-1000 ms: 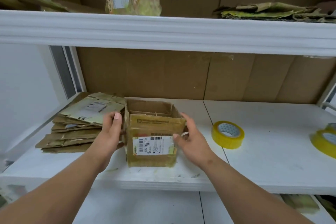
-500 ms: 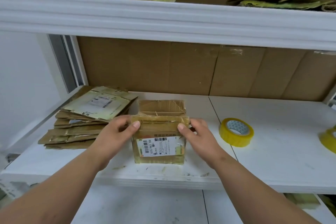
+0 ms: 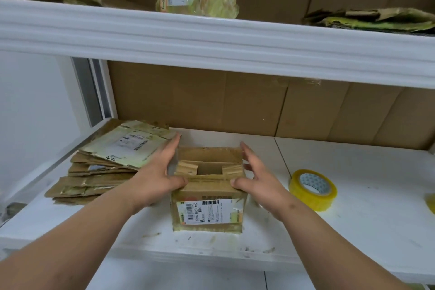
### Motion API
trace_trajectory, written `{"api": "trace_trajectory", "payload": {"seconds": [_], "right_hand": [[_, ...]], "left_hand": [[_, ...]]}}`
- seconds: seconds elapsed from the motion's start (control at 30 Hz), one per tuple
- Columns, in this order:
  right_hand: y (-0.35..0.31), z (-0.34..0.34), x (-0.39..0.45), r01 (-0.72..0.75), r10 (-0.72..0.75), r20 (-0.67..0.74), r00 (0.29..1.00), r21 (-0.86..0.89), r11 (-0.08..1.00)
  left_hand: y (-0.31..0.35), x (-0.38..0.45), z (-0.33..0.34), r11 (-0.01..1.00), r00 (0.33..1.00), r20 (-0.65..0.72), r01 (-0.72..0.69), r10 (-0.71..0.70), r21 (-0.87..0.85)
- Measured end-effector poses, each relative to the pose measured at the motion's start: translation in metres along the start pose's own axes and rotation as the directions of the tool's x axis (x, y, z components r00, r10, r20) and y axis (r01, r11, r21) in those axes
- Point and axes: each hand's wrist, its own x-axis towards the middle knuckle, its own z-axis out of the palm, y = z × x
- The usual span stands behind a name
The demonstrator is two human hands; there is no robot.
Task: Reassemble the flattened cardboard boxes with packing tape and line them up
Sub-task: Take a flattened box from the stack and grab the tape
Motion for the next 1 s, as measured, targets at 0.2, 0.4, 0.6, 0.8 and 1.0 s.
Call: {"api": "trace_trajectory", "payload": {"seconds": [0.2,0.4,0.6,0.8,1.0], "right_hand": [[0.012,0.004,0.0,0.118,-0.144,-0.116,0.983,-0.205,0.972],[0.022,0.005,-0.004,0.157,-0.222,-0.153,0.963,-0.349,0.924],[0.013,0.005,-0.01,0.123,-0.243,-0.112,0.964,-0.621,0.774],[0.01,0.013,-0.014,0.165,-0.277,-0.028,0.961,-0.745,0.647],[0.017,0.019,-0.019,0.1,-0.211,-0.094,0.973,-0.651,0.753]], "left_hand": [[-0.018,-0.001,0.004,0.923,0.978,-0.014,-0.19,0.207,0.334],[-0.035,0.001,0.001,0.889,0.971,0.09,-0.239,0.222,0.39],[-0.023,0.008,-0.009,0.835,0.968,0.236,-0.198,0.084,0.514],[-0.013,0.01,-0.009,0.838,0.951,0.31,-0.168,-0.001,0.519],[-0.021,0.005,-0.004,0.896,0.955,0.288,-0.185,0.068,0.403]]}}
